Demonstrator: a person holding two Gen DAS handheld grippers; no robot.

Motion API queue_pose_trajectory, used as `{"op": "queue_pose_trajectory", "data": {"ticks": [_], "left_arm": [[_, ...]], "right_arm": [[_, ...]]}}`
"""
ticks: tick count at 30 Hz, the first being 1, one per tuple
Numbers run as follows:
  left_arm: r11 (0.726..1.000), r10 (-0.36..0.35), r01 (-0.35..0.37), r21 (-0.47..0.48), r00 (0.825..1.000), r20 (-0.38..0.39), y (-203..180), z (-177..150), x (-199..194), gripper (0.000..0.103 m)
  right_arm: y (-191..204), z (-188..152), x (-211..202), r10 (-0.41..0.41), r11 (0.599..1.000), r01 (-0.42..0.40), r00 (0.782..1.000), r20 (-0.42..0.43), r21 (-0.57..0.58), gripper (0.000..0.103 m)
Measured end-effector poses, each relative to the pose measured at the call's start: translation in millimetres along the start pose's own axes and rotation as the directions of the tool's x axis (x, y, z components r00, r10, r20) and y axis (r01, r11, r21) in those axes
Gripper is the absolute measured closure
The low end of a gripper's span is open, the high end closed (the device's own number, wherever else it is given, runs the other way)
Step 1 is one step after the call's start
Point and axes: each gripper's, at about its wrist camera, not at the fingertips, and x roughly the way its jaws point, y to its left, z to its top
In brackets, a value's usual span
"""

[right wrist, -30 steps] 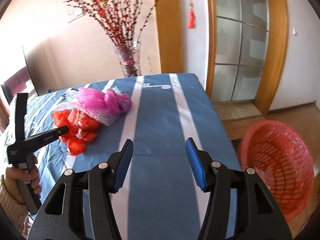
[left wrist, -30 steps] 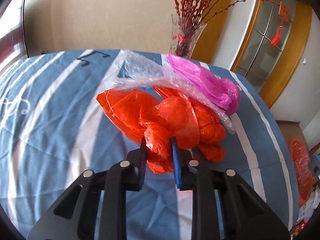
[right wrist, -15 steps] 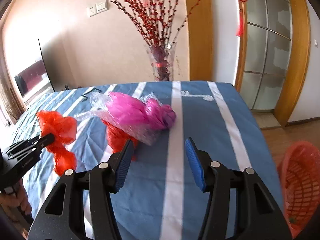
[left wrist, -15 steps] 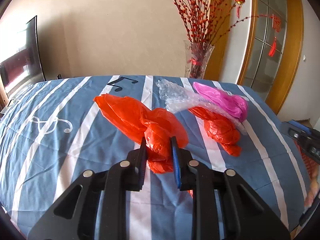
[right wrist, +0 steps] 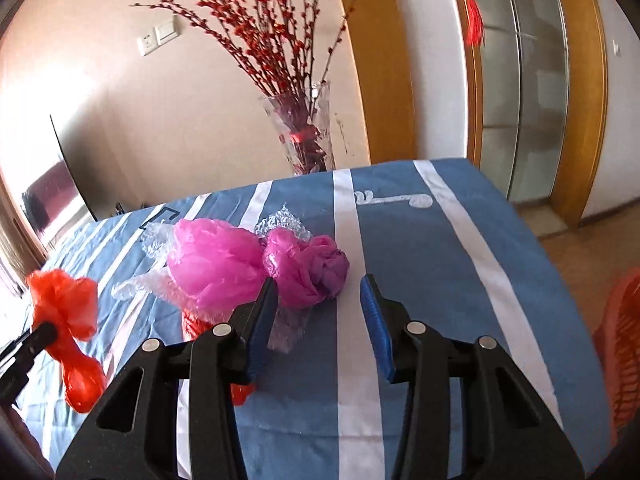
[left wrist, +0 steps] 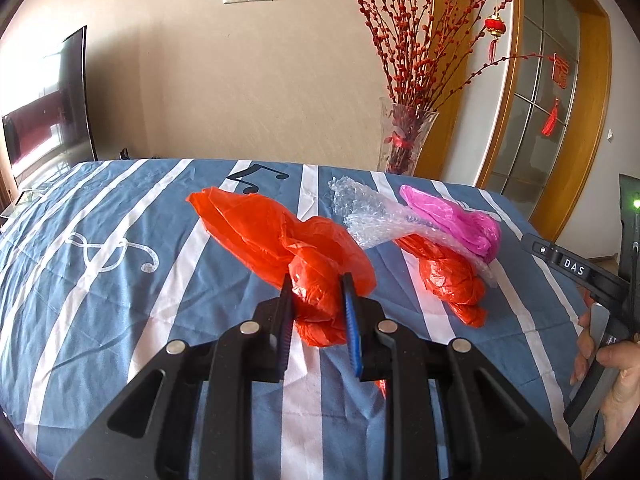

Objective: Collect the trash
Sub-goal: 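Hold the orange-red bag in the left tool while the right tool closes on the pink bag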

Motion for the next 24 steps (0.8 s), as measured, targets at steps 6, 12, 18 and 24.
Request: {"op": "queue_pose_trajectory", "data": {"ticks": [6,12,18,24], "left_arm": [[1.0,0.007,-0.007,-0.01,1.0,-0.009,2,-1,4,0.08],[1.0,0.013,-0.013,-0.006,1.0,-0.015,2,-2,7,0.08],[1.0,0.013,-0.013,0.001,1.0,-0.021,1,-1,10,0.08],[1.0,0.01,-0.01,0.007,0.999,-0.031,-2,-2,15,0.079]], "right_arm": [[12,2,7,0.004,0.998,-0.002,0.999,0.032,-0.066,0.048],[20,1,23,0.018,0.996,-0.016,1.0,0.022,-0.092,0.049],[21,0,34,0.01,0.995,-0.008,1.0,0.02,-0.101,0.054],[21,1,46,0.03,0.995,-0.034,0.999,-0.044,-0.091,0.069]]}}
